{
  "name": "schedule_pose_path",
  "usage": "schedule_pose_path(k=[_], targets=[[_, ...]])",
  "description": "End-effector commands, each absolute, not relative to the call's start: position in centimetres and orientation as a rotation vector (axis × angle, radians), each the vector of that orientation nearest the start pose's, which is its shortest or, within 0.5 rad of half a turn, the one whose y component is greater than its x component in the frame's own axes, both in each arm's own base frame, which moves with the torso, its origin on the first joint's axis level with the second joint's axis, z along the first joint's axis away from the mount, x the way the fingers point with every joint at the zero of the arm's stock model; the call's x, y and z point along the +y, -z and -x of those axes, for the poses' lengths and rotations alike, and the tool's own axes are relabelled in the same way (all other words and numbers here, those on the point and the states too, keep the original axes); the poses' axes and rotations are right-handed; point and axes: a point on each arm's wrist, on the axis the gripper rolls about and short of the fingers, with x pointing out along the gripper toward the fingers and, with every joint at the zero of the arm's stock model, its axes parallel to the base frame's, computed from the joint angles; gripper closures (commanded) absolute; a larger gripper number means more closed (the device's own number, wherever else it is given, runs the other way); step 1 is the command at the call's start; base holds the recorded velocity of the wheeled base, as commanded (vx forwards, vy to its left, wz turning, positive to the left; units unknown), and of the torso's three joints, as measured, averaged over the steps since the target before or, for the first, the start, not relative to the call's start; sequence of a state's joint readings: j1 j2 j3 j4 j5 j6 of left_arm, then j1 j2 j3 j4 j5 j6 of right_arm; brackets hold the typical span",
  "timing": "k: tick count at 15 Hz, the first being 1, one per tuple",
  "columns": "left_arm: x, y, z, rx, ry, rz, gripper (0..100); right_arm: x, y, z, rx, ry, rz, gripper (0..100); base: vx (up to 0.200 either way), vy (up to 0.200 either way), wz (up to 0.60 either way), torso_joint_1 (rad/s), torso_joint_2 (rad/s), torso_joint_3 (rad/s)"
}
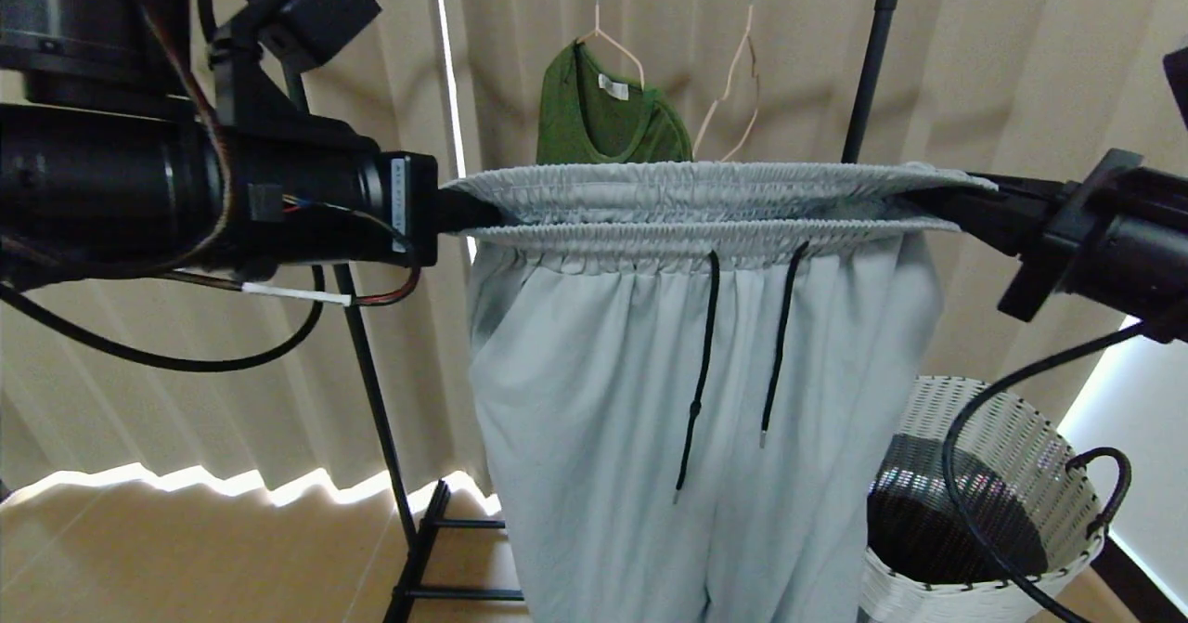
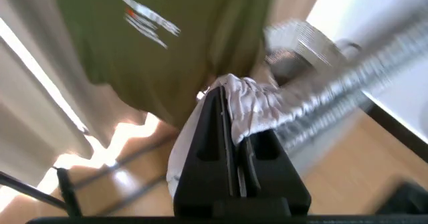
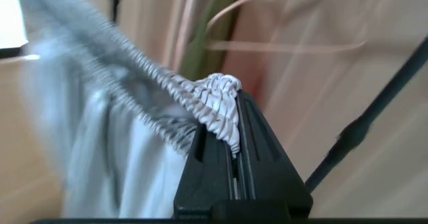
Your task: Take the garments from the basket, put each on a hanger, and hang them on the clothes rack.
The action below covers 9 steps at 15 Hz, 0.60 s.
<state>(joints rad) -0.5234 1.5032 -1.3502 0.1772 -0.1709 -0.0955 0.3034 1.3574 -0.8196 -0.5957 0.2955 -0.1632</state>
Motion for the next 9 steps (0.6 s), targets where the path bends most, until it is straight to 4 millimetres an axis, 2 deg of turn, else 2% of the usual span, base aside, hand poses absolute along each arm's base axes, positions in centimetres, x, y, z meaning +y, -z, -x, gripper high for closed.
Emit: schedule_pose_path(k=[1,3,5,7,9], targets=[[-11.8,-33.0,-19.3,0.326,0.727,0.034,100,8.8,-26.4,-25.6,-0.099,-0.583,0.157,100,0.0,0.0,0.0,0.0,0.0,0.0],[-11.5,-32.4,-18.3,0.328,0.768,0.002,100,9.3,-26.5,-27.0,-0.118,-0.588,0.157,100,0.0,0.0,0.0,0.0,0.0,0.0],[-11.8,-32.0,-16.0,0.317,0.851,-0.032,100,10.2,-26.4,-28.4,-0.119,-0.6,0.155,100,0.0,0.0,0.0,0.0,0.0,0.0],[-12.2,-32.2,-14.6,0.303,0.905,-0.039,100,10.5,-26.2,-28.6,-0.111,-0.606,0.153,100,0.0,0.0,0.0,0.0,0.0,0.0],[-12.3,-32.2,-14.3,0.297,0.92,-0.043,100,10.4,-26.2,-28.4,-0.113,-0.607,0.153,100,0.0,0.0,0.0,0.0,0.0,0.0]])
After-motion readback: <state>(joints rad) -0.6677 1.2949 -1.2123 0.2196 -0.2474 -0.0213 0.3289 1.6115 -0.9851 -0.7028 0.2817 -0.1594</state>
